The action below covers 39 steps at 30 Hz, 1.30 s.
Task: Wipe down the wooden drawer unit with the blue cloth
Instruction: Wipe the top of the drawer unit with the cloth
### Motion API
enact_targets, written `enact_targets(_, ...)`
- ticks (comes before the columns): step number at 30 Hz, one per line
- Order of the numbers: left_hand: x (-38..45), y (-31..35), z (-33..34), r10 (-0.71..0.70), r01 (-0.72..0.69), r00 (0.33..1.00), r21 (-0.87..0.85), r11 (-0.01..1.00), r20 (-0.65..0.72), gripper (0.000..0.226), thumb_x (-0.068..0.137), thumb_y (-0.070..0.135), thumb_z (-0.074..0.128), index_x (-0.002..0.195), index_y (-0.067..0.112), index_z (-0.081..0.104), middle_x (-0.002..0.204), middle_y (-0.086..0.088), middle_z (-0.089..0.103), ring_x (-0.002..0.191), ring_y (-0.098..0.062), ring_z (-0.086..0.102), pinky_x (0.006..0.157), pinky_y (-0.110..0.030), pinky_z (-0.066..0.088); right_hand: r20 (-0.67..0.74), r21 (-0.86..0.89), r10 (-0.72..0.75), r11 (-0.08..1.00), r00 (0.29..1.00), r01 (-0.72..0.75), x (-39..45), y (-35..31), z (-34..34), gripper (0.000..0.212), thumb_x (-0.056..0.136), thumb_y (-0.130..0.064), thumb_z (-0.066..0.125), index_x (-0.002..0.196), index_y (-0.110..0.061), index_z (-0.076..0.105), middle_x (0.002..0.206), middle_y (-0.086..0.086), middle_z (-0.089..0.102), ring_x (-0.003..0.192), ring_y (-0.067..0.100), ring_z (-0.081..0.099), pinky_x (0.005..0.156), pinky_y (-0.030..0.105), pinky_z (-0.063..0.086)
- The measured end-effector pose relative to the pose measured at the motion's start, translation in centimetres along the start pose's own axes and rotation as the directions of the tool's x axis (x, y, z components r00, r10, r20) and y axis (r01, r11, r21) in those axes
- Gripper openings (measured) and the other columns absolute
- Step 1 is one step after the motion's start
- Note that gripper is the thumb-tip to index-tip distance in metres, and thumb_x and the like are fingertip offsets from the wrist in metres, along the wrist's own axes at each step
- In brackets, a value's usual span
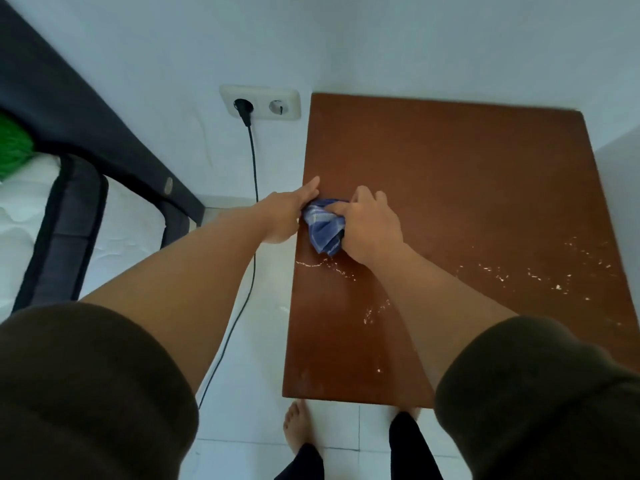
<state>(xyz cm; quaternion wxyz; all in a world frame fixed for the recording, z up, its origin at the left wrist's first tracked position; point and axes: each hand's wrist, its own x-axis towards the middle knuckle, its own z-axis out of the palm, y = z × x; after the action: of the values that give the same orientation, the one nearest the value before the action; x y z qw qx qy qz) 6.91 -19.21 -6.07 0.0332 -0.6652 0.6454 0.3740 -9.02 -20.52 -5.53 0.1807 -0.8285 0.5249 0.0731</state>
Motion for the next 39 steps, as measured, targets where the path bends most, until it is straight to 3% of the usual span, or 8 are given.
enact_targets(8, -0.3, -1.3, 1.3, 0.062, -0.052, 0.998, -0.343, 0.938, 0.02, 0.066, 0.097, -0.008, 0.024, 0.15, 0.015, -0.008, 0.158, -0.002, 0.013, 0.145, -0.016, 0.014, 0.107, -0.012, 0.014, 0.024, -0.032, 0.029, 0.999, 0.999, -0.028, -2.6, -1.7, 1.5, 0.041, 0.098, -0.023, 0.047, 0.136, -0.038, 0.046, 0.12, 0.007, 0.039, 0.112, 0.032, 0.038, 0.085, 0.037, 0.045)
enact_targets(11, -1.2, -1.7, 2.2, 0.05, -0.035, 0.998, -0.392, 0.919, 0.026, 0.065, 0.098, -0.008, 0.025, 0.151, 0.015, -0.006, 0.158, -0.001, 0.016, 0.145, -0.015, 0.015, 0.107, -0.011, 0.013, 0.032, -0.038, 0.029, 0.999, 0.999, -0.028, -4.3, -2.6, 2.1, 0.039, 0.097, -0.024, 0.047, 0.133, -0.039, 0.048, 0.119, 0.006, 0.039, 0.111, 0.031, 0.038, 0.082, 0.036, 0.044)
enact_targets(15, -2.7, -1.7, 3.4, 0.04, -0.03, 0.999, -0.369, 0.929, 0.018, 0.068, 0.096, -0.01, 0.028, 0.151, 0.017, -0.003, 0.157, 0.001, 0.02, 0.145, -0.014, 0.017, 0.098, -0.004, 0.014, 0.059, -0.051, 0.019, 0.999, 0.998, -0.016, -6.2, -3.7, 2.7, 0.037, 0.097, -0.025, 0.046, 0.132, -0.038, 0.049, 0.12, 0.005, 0.038, 0.113, 0.03, 0.038, 0.083, 0.035, 0.044)
enact_targets(19, -4.1, -1.3, 4.3, 0.051, -0.055, 0.998, -0.298, 0.953, -0.022, 0.065, 0.097, -0.005, 0.029, 0.151, 0.018, 0.0, 0.155, 0.003, 0.024, 0.143, -0.014, 0.022, 0.11, -0.016, 0.015, 0.078, -0.042, -0.002, 0.999, 0.997, 0.005, -8.6, -4.4, 3.7, 0.031, 0.098, -0.027, 0.047, 0.127, -0.036, 0.054, 0.117, 0.004, 0.038, 0.112, 0.03, 0.037, 0.079, 0.034, 0.044)
enact_targets(22, -5.0, -0.9, 5.3, 0.037, -0.039, 0.999, -0.27, 0.962, -0.013, 0.068, 0.096, -0.007, 0.03, 0.151, 0.018, -0.001, 0.156, 0.003, 0.023, 0.144, -0.014, 0.022, 0.111, -0.015, 0.016, 0.077, -0.033, -0.051, 0.998, 0.996, 0.053, -10.8, -4.6, 4.5, 0.03, 0.099, -0.03, 0.046, 0.127, -0.038, 0.053, 0.117, 0.005, 0.038, 0.111, 0.03, 0.037, 0.075, 0.033, 0.042)
enact_targets(27, -7.2, -0.2, 7.3, -0.027, 0.027, 1.0, -0.191, 0.981, -0.001, 0.07, 0.096, 0.0, 0.036, 0.151, 0.025, 0.001, 0.156, 0.006, 0.023, 0.143, -0.016, 0.024, 0.114, -0.027, 0.02, 0.13, -0.051, -0.114, 0.991, 0.985, 0.122, -14.1, -4.1, 5.4, 0.032, 0.098, -0.031, 0.047, 0.129, -0.038, 0.052, 0.12, 0.003, 0.037, 0.112, 0.028, 0.037, 0.083, 0.034, 0.045)
enact_targets(33, -10.4, 2.2, 10.0, -0.154, 0.151, 0.987, -0.072, 0.986, -0.047, 0.074, 0.096, 0.012, 0.046, 0.149, 0.036, 0.0, 0.15, -0.014, 0.031, 0.131, -0.032, 0.041, 0.105, -0.036, 0.036, 0.163, -0.065, -0.186, 0.978, 0.969, 0.199, -18.4, -2.8, 6.3, 0.032, 0.096, -0.031, 0.049, 0.128, -0.04, 0.052, 0.12, 0.003, 0.038, 0.111, 0.029, 0.038, 0.075, 0.031, 0.04)
enact_targets(39, -13.2, 4.4, 12.1, -0.207, 0.205, 0.976, -0.049, 0.978, -0.06, 0.073, 0.096, 0.013, 0.046, 0.15, 0.034, 0.002, 0.147, -0.018, 0.033, 0.128, -0.034, 0.043, 0.103, -0.036, 0.037, 0.14, -0.071, -0.221, 0.97, 0.965, 0.233, -21.5, -1.0, 7.2, 0.031, 0.097, -0.027, 0.047, 0.125, -0.039, 0.054, 0.118, 0.003, 0.039, 0.108, 0.029, 0.04, 0.071, 0.03, 0.037)
